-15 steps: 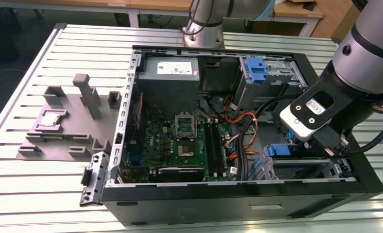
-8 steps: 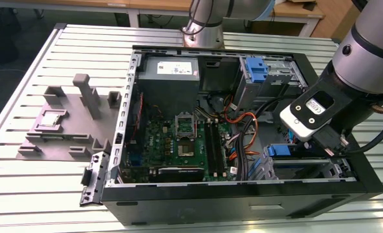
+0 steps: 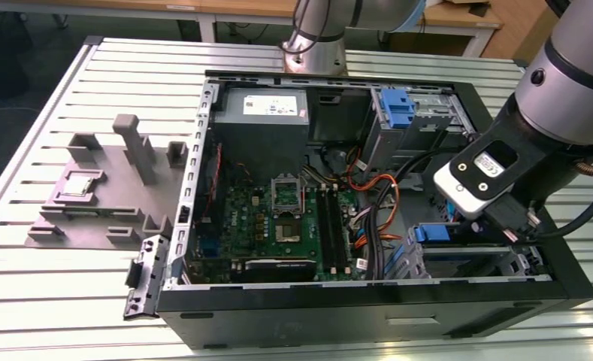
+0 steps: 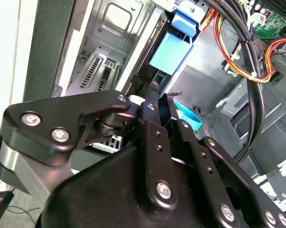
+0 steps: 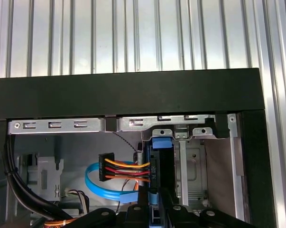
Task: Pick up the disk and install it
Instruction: 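Insert the second disk wire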
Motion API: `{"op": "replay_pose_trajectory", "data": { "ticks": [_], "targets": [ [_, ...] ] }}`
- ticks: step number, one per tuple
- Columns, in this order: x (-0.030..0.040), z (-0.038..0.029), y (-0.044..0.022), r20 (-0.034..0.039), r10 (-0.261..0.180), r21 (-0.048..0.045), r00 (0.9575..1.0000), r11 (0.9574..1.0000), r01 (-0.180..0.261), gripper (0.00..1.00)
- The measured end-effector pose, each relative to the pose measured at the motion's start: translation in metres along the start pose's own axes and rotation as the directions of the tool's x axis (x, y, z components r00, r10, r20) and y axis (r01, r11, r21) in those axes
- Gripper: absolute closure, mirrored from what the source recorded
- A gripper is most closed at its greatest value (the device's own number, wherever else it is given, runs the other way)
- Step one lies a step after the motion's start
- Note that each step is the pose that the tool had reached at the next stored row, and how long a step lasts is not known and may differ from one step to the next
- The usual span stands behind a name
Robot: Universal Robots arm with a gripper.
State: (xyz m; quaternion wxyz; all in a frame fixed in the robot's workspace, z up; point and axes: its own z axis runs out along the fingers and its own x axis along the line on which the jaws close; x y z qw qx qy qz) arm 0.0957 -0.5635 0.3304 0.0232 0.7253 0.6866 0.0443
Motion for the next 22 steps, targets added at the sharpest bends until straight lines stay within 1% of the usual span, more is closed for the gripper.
{"op": "replay_pose_trajectory", "data": {
  "ticks": [4, 13, 14, 15, 16, 17, 20, 22],
  "targets": [
    [0.0001, -0.0041, 0.0004, 0.0001, 0.0, 0.0022, 1.0, 1.0, 0.0, 0.76],
    [0.0005, -0.0158, 0.0017, 0.0005, 0.0, 0.0089, 1.0, 1.0, 0.0, 0.76],
    [0.0006, -0.0167, 0.0019, 0.0005, 0.0, 0.01, 1.0, 1.0, 0.0, 0.78],
    [0.0005, -0.0172, 0.002, 0.0006, 0.0, 0.0107, 1.0, 0.9999, 0.0, 0.84],
    [0.0006, -0.0173, 0.002, 0.0005, 0.0, 0.0109, 1.0, 0.9999, 0.0, 0.84],
    [0.0006, -0.0173, 0.002, 0.0005, 0.0, 0.0111, 1.0, 0.9999, 0.0, 0.9],
    [0.0006, -0.0166, 0.002, 0.0008, 0.0, 0.0111, 1.0, 0.9999, 0.0, 0.9],
    [0.0004, -0.0131, 0.0017, 0.0008, 0.0, 0.0112, 1.0, 0.9999, 0.0, 0.9]
  ]
}}
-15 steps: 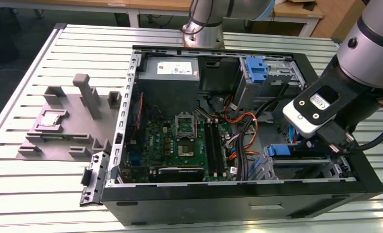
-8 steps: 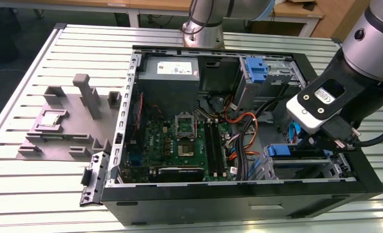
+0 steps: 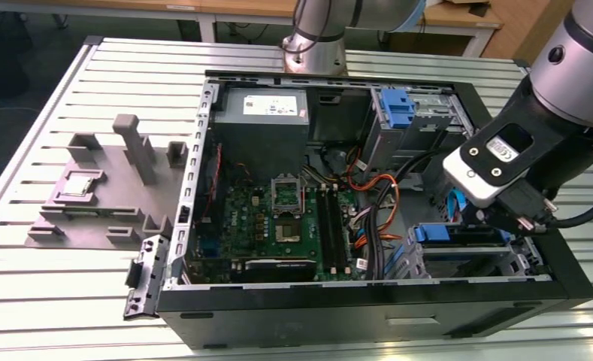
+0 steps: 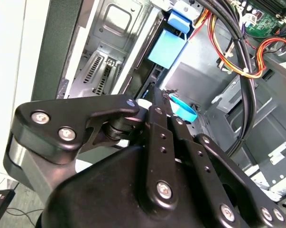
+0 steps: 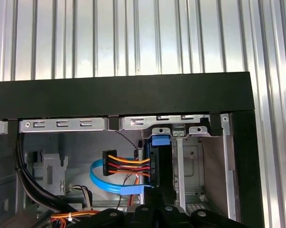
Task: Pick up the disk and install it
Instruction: 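Insert the second disk wire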
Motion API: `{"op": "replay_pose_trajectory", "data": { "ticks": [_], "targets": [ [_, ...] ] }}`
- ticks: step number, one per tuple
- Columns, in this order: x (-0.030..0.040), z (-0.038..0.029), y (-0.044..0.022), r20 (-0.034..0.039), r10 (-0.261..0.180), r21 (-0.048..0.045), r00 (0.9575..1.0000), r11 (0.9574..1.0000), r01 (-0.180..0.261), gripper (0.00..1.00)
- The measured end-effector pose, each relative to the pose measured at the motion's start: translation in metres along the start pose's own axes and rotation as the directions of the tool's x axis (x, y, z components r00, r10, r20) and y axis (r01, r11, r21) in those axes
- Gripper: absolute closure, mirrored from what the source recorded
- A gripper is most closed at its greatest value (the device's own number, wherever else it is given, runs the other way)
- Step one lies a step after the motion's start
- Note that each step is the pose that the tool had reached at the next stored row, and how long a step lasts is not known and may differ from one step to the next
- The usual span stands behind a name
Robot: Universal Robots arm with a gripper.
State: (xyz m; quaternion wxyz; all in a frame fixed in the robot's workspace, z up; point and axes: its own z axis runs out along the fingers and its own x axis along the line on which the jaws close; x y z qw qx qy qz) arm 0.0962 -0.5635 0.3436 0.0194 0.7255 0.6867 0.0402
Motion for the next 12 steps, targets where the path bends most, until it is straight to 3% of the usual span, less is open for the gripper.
{"op": "replay_pose_trajectory", "data": {
  "ticks": [6, 10, 12],
  "targets": [
    [-0.0003, 0.0089, -0.0005, -0.0005, 0.0, 0.003, 1.0, 1.0, 0.0, 0.9],
    [-0.0003, 0.0088, -0.0005, -0.0009, 0.0, 0.003, 1.0, 1.0, 0.0, 0.9],
    [-0.0001, 0.0048, -0.0001, -0.001, 0.0, 0.0029, 1.0, 1.0, 0.0, 0.9]
  ]
}}
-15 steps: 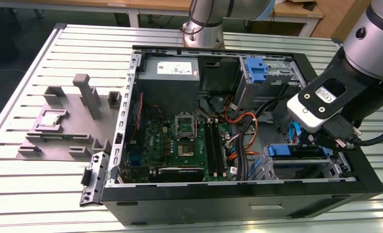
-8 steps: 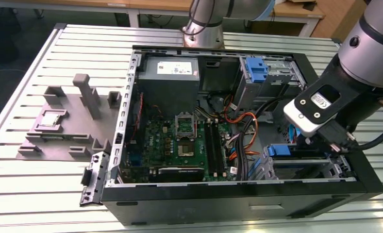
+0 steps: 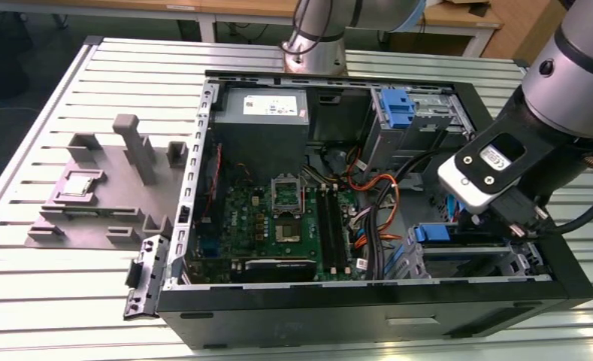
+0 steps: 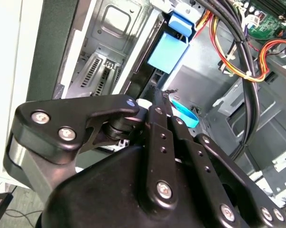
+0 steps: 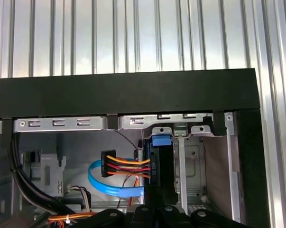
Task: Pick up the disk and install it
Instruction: 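Insert the second disk wire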
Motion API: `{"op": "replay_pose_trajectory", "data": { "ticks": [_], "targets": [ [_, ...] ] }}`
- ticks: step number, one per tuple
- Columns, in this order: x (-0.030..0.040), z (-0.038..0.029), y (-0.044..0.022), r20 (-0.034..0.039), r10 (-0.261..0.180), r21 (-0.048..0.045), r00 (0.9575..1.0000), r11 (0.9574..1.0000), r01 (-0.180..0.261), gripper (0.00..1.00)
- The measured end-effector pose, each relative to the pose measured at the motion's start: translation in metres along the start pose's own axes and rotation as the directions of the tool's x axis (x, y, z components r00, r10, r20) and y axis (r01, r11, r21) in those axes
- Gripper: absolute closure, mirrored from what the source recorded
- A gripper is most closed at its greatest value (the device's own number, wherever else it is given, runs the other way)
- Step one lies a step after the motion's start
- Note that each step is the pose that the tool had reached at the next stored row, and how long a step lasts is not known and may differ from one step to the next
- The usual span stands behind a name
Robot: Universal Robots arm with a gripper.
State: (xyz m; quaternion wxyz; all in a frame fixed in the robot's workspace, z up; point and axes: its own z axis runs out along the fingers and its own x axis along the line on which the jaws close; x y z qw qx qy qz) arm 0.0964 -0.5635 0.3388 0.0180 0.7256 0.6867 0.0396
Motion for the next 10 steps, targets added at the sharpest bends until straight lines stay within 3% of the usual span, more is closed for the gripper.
{"op": "replay_pose_trajectory", "data": {
  "ticks": [4, 10],
  "targets": [
    [0.0003, -0.0094, 0.0008, 0.0001, 0.0, 0.0, 1.0, 1.0, 0.0, 0.9],
    [0.0004, -0.0098, 0.0011, 0.0002, 0.0, 0.0, 1.0, 1.0, 0.0, 0.9]
  ]
}}
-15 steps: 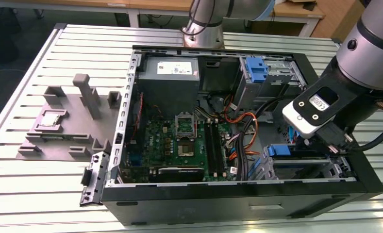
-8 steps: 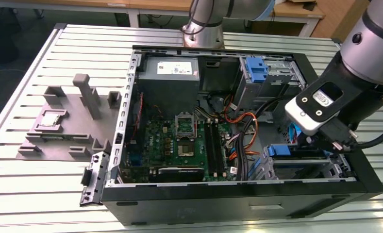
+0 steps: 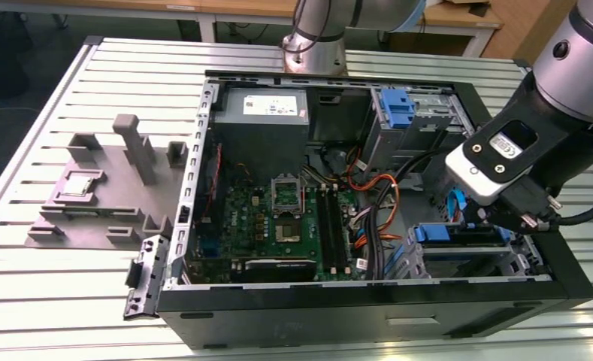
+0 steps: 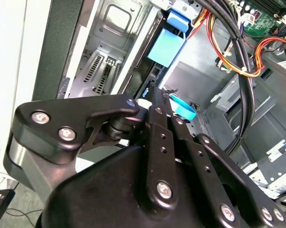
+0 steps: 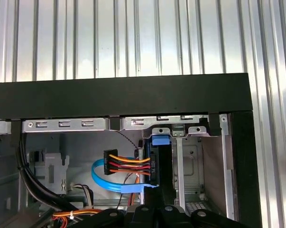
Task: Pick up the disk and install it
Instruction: 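Insert the second disk wire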
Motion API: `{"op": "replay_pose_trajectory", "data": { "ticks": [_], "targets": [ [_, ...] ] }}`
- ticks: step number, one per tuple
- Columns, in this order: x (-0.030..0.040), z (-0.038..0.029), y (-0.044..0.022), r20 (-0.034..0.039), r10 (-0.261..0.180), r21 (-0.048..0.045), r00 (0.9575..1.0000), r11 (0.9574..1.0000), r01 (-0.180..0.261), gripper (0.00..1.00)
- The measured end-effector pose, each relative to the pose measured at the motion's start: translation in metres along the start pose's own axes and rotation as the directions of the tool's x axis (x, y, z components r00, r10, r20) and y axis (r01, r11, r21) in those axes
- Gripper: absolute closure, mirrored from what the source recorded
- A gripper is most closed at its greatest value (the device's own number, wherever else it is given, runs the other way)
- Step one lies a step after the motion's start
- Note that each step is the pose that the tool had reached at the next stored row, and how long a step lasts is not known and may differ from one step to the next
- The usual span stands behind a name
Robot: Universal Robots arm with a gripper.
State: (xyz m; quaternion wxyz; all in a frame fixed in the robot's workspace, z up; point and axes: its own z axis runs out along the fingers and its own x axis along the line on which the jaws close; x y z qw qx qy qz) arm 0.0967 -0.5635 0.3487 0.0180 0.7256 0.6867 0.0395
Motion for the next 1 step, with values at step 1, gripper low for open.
{"op": "replay_pose_trajectory", "data": {
  "ticks": [1],
  "targets": [
    [0.0, 0.0, 0.0, 0.0, 0.0, 0.0001, 1.0, 1.0, 0.0, 0.9]
  ]
}}
